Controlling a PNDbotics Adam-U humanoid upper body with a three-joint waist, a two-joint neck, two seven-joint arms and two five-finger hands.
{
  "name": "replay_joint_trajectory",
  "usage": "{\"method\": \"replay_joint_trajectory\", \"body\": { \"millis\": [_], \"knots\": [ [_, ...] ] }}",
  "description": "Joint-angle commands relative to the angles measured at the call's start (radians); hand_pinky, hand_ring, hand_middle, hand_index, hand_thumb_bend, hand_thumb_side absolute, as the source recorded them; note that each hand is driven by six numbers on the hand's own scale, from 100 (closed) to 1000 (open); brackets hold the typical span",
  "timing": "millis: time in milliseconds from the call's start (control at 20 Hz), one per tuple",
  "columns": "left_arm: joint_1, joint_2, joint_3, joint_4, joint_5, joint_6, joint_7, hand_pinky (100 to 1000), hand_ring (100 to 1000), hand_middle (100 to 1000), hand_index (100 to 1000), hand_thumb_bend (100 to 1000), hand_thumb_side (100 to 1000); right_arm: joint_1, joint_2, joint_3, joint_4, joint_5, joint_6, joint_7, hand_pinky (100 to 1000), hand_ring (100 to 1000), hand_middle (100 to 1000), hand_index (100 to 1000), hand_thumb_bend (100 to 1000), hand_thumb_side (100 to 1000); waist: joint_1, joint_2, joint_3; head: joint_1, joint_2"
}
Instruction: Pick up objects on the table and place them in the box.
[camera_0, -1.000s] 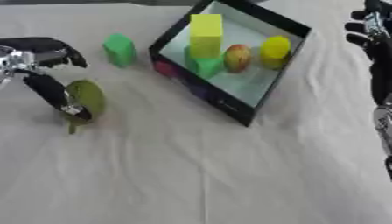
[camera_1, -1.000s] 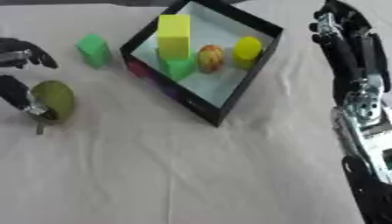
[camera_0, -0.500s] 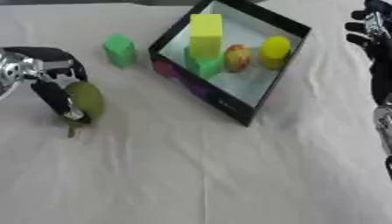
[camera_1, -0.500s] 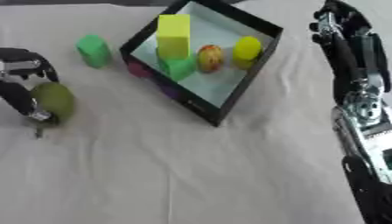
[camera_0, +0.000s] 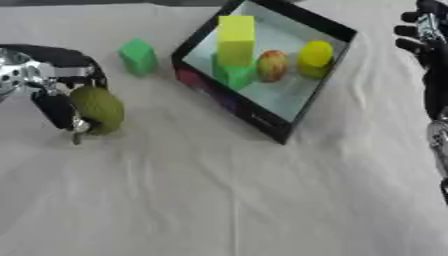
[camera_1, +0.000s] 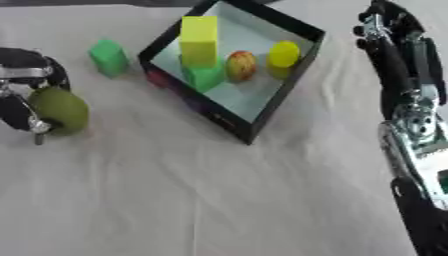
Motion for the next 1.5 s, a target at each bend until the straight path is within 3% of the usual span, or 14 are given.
{"method": "replay_joint_trajectory", "body": {
  "millis": [50,300,550,850,1100,1250,1400,1500],
  "knots": [
    [-0.081,0.032,0.042,-0.094,0.009,0.031,-0.022,715,781,708,645,251,100,-0.009,-0.022,-0.002,-0.019,0.004,-0.002,0.002,805,766,714,830,100,577,0.002,-0.03,0.003,0.001,0.003],
    [-0.296,-0.081,0.025,-0.082,-0.026,0.054,-0.031,698,766,694,634,236,100,-0.008,-0.018,-0.001,-0.018,0.002,-0.002,0.002,805,767,714,830,100,580,0.004,-0.037,0.003,0.006,0.006],
    [-0.463,-0.27,-0.001,0.121,-0.141,0.017,0.056,671,746,678,618,187,100,-0.022,-0.002,0.005,-0.02,-0.003,-0.003,0.007,805,767,715,830,100,584,-0.002,-0.033,-0.011,0.02,0.001],
    [-0.556,-0.464,0.021,0.397,-0.235,-0.085,0.267,647,729,664,600,123,100,-0.049,0.025,0.019,-0.023,-0.01,0.0,0.019,805,767,715,830,100,590,-0.01,-0.016,-0.044,0.064,-0.023],
    [-0.586,-0.553,0.066,0.57,-0.326,-0.165,0.443,642,726,665,597,130,100,-0.077,0.044,0.042,-0.025,-0.011,0.005,0.042,804,767,715,830,100,590,-0.009,0.002,-0.075,0.088,-0.04],
    [-0.594,-0.581,0.077,0.627,-0.346,-0.202,0.496,652,736,681,632,234,100,-0.085,0.048,0.048,-0.026,-0.01,0.007,0.049,804,767,715,829,100,588,-0.008,0.008,-0.086,0.092,-0.042],
    [-0.594,-0.595,0.084,0.656,-0.367,-0.225,0.532,673,772,756,736,519,109,-0.088,0.05,0.049,-0.027,-0.011,0.007,0.05,804,767,715,829,100,588,-0.007,0.011,-0.091,0.096,-0.044],
    [-0.59,-0.6,0.089,0.666,-0.372,-0.239,0.556,690,808,810,855,654,258,-0.089,0.05,0.049,-0.028,-0.011,0.007,0.051,804,767,715,829,100,588,-0.007,0.012,-0.09,0.095,-0.044]
  ]
}}
